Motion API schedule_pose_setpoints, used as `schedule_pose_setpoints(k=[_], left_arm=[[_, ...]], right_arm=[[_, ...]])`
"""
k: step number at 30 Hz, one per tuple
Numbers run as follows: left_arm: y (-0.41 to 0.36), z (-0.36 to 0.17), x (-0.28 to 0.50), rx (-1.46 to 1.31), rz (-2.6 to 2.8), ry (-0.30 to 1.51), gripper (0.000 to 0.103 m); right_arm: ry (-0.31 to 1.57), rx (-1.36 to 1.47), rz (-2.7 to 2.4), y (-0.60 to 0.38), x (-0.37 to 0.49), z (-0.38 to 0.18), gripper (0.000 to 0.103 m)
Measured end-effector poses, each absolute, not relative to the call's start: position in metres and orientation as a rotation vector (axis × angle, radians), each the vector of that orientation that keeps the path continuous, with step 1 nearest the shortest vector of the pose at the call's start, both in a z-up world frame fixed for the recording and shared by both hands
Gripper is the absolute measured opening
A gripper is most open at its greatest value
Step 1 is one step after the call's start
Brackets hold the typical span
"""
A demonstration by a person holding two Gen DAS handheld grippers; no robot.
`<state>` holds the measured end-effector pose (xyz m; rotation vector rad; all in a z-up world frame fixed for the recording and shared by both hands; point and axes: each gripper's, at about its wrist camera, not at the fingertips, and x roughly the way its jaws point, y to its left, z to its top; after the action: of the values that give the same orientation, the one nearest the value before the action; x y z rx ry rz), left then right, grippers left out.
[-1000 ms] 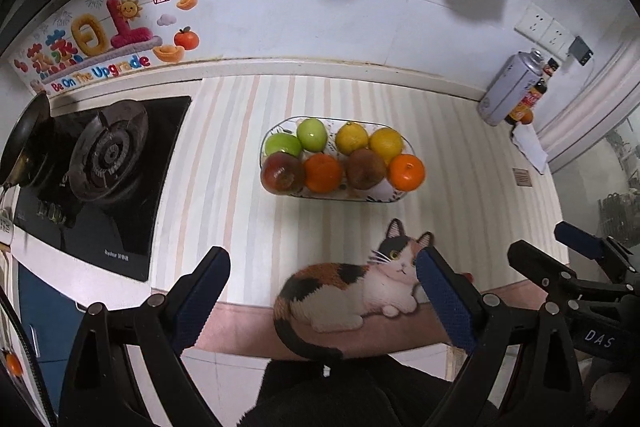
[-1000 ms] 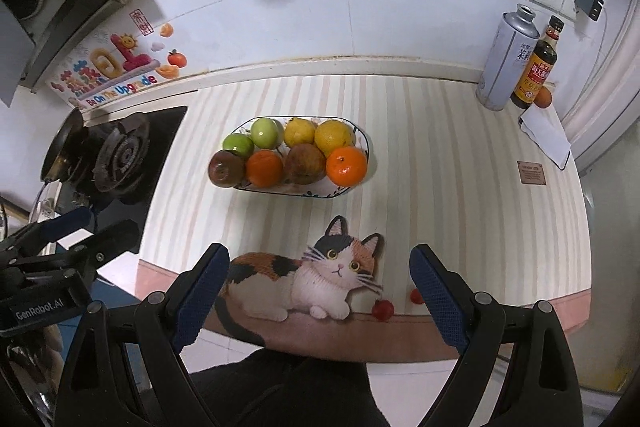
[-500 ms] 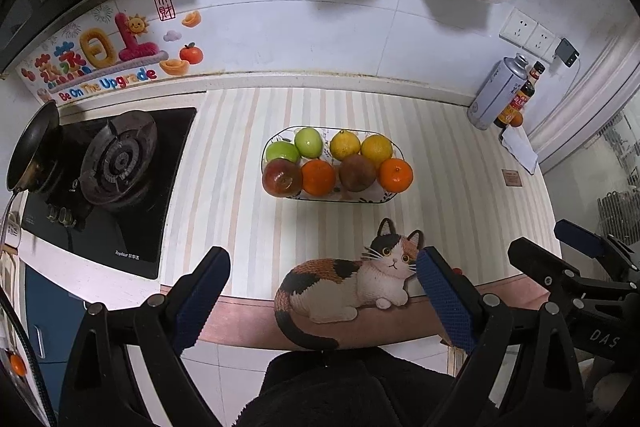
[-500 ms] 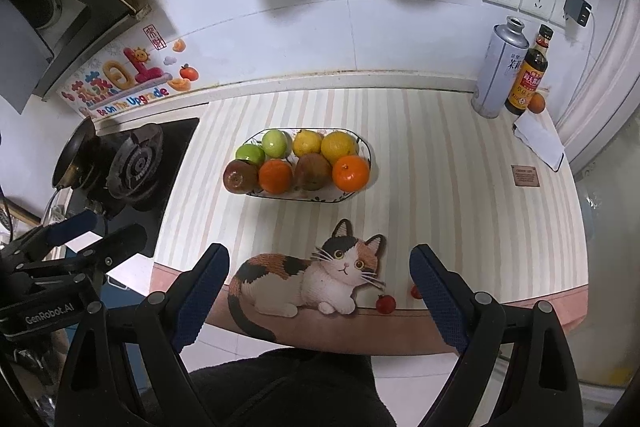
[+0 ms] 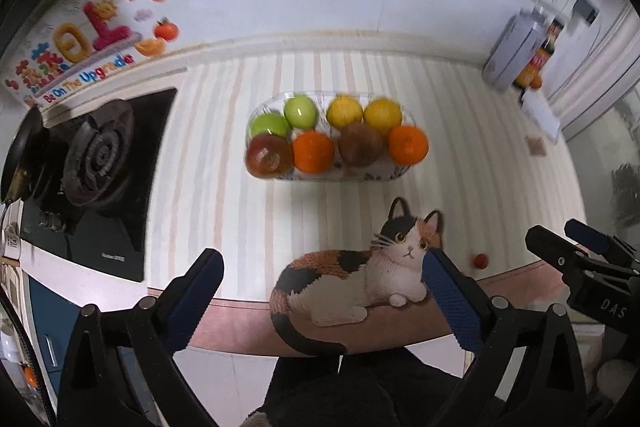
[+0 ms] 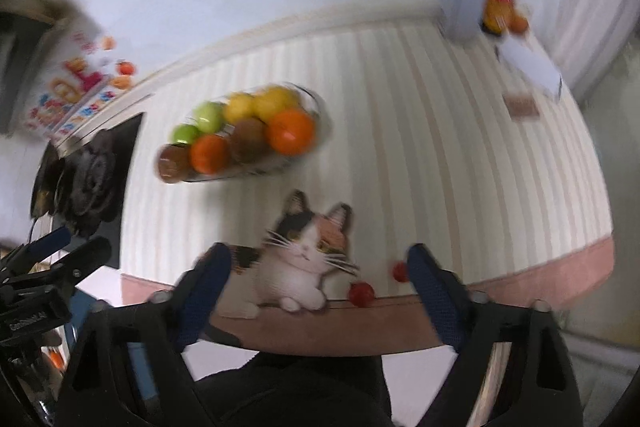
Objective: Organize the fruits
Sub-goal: 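Grasp a red tomato with the right tool while the left tool grasps another tomato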
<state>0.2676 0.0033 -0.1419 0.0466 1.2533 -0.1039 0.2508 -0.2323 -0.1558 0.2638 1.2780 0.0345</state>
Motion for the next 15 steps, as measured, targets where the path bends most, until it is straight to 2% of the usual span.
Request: schedule_pose_setpoints(k=[1, 4, 9, 11, 14, 15], left_arm=[[-0.002, -0.152, 0.271, 0.063, -0.104, 1.268, 0.102], [-0.023, -0.183, 0.281, 0.112, -0.122, 1.313, 0.102], [-0.062, -0.234, 0.291, 0.258, -0.134, 1.364, 0.102], [-0.079, -0.251, 0.292, 0.316, -0.153, 1.382, 0.102], [-0.102, -0.269, 0.292, 0.379, -0.178, 1.403, 0.102], [-0.109, -0.274, 0.292, 0.396, -0.187, 1.412, 0.102]], right_arm=[[1.299, 0.272, 0.013, -0.241, 0.252, -0.172, 0.068], [1.345, 0.328, -0.04, -0.267, 0.25, -0.22, 0.059], [1.429, 0.408, -0.103, -0.297, 0.247, -0.288, 0.059], [1.447, 0.432, -0.108, -0.301, 0.247, -0.307, 0.056], [1.472, 0.469, -0.095, -0.303, 0.246, -0.331, 0.036], [1.476, 0.47, -0.092, -0.303, 0.246, -0.336, 0.033]])
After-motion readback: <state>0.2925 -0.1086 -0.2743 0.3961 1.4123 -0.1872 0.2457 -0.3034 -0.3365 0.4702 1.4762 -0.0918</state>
